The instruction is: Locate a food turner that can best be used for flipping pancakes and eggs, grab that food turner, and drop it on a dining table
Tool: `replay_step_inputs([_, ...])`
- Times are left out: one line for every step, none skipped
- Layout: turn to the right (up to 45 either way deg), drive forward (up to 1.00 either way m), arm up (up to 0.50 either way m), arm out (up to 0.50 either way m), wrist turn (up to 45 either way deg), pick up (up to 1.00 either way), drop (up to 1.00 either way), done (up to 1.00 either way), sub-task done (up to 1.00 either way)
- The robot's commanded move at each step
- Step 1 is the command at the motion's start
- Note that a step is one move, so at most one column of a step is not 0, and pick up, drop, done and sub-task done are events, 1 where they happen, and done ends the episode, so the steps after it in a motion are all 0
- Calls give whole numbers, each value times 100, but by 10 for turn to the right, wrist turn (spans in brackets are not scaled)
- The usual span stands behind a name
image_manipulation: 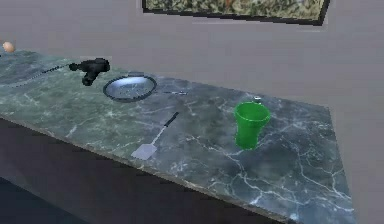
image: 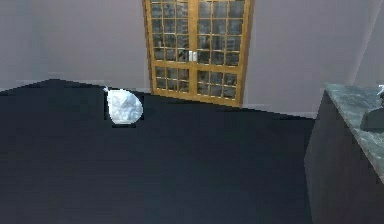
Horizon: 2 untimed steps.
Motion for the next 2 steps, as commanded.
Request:
replay_step_inputs([0,0,38,0,0,0,0,0,0])
replay_step_inputs([0,0,0,18,0,0,0,0,0])
